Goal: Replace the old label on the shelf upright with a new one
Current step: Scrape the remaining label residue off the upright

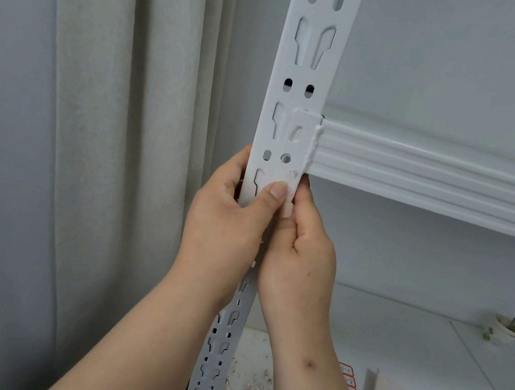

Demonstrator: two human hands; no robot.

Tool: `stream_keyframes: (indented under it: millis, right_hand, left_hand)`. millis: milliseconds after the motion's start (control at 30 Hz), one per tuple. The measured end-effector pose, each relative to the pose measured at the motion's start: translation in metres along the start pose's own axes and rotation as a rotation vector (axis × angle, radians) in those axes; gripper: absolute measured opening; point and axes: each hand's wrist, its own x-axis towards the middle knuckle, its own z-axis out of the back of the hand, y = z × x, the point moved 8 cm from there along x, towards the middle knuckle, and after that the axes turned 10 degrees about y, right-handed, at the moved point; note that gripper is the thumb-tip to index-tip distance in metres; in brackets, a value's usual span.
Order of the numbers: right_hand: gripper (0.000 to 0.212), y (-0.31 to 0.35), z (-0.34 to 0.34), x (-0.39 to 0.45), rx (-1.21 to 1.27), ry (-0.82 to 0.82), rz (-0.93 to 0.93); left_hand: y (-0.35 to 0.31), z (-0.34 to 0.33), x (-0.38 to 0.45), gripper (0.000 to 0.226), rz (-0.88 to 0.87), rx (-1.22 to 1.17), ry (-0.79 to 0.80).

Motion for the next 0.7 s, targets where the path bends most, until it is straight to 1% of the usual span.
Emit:
stream_keyframes:
  millis: [100,200,267,333,433,533,700]
  right_hand:
    - [0.036,0.000,0.003,-0.004,0.010,-0.022,-0.004]
    - [0.035,0.007,0.011,-0.011,-0.107,-0.189,0.036]
    - [0.025,0.014,0.018,-0.014,-0.137,-0.312,0.077]
    - [0.015,0.021,0.023,-0.014,-0.127,-0.381,0.115]
    - [0.010,0.034,0.025,-0.012,-0.172,-0.445,0.201]
    - [0.007,0.045,0.024,-0.014,-0.246,-0.520,0.315]
    - [0.004,0.049,0.023,-0.014,-0.306,-0.556,0.384]
  left_hand:
    - [0.003,0.001,0.000,0.040,0.005,0.011,0.019]
    - [0.006,0.002,0.001,0.044,0.010,0.008,0.034]
    - [0.009,0.002,0.001,0.046,0.018,0.011,0.045]
    - [0.012,0.003,0.002,0.046,0.027,0.009,0.047]
    - [0.015,0.004,0.003,0.044,0.025,0.015,0.059]
    - [0.016,0.004,0.004,0.051,0.029,0.015,0.065]
    - [0.018,0.006,0.006,0.058,0.018,0.038,0.064]
